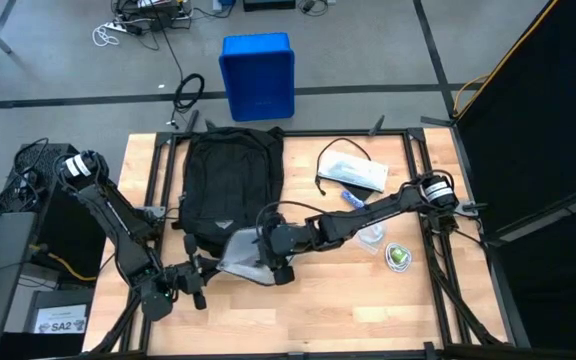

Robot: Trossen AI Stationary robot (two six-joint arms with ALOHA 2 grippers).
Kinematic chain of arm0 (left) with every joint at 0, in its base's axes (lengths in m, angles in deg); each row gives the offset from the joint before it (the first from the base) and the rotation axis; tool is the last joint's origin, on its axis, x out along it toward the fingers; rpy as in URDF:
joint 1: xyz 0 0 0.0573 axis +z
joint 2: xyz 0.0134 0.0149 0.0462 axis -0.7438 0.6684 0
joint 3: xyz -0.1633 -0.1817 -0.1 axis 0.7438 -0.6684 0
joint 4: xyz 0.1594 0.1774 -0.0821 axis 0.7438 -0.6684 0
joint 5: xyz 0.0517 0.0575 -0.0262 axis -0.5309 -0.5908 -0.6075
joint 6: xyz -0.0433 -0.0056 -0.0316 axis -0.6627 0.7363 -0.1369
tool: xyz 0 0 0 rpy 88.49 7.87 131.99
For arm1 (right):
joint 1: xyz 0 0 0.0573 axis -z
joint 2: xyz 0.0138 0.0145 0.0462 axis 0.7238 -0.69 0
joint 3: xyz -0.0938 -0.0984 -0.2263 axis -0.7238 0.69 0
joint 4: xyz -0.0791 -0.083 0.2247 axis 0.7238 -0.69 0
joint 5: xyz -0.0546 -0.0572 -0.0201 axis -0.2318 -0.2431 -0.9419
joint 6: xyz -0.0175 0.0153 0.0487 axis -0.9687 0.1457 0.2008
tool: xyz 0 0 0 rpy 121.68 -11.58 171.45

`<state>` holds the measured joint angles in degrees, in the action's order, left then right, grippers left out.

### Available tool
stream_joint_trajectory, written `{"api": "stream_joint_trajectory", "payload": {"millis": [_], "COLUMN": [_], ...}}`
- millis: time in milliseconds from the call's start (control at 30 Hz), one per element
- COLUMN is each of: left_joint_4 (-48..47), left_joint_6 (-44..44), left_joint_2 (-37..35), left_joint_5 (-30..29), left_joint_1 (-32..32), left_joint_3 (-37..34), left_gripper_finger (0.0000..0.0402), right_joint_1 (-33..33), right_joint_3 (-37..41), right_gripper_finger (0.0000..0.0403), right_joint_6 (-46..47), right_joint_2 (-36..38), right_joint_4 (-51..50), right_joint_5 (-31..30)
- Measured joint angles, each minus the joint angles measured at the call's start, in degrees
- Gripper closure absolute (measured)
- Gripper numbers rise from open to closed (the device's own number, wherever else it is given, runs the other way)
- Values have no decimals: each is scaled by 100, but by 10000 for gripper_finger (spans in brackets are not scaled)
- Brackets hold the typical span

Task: Unpack backpack
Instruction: Put the chocolate bar into the zip bag

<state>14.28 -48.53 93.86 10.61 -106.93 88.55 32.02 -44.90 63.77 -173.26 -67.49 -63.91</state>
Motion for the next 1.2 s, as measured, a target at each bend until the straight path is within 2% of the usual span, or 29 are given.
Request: {"api": "stream_joint_trajectory", "payload": {"millis": [133,267,667,733,967,1200], "left_joint_4": [-9,-17,-52,-57,-14,231], "left_joint_6": [0,0,-2,-2,-19,-45], "left_joint_2": [0,0,0,0,0,0], "left_joint_5": [-7,41,159,161,194,668], "left_joint_1": [-1,0,0,0,0,37], "left_joint_3": [-2,1,0,1,-1,0], "left_gripper_finger": [402,402,402,402,402,402], "right_joint_1": [-103,-257,-941,-1012,-1010,-981], "right_joint_3": [0,0,-1,-2,-2,2], "right_gripper_finger": [147,141,181,187,204,207], "right_joint_6": [-147,-311,-170,67,344,388], "right_joint_2": [70,319,1634,1746,1592,1432], "right_joint_4": [179,148,-936,-970,-1028,-989], "right_joint_5": [-189,-687,-2487,-2532,-2083,-1975]}}
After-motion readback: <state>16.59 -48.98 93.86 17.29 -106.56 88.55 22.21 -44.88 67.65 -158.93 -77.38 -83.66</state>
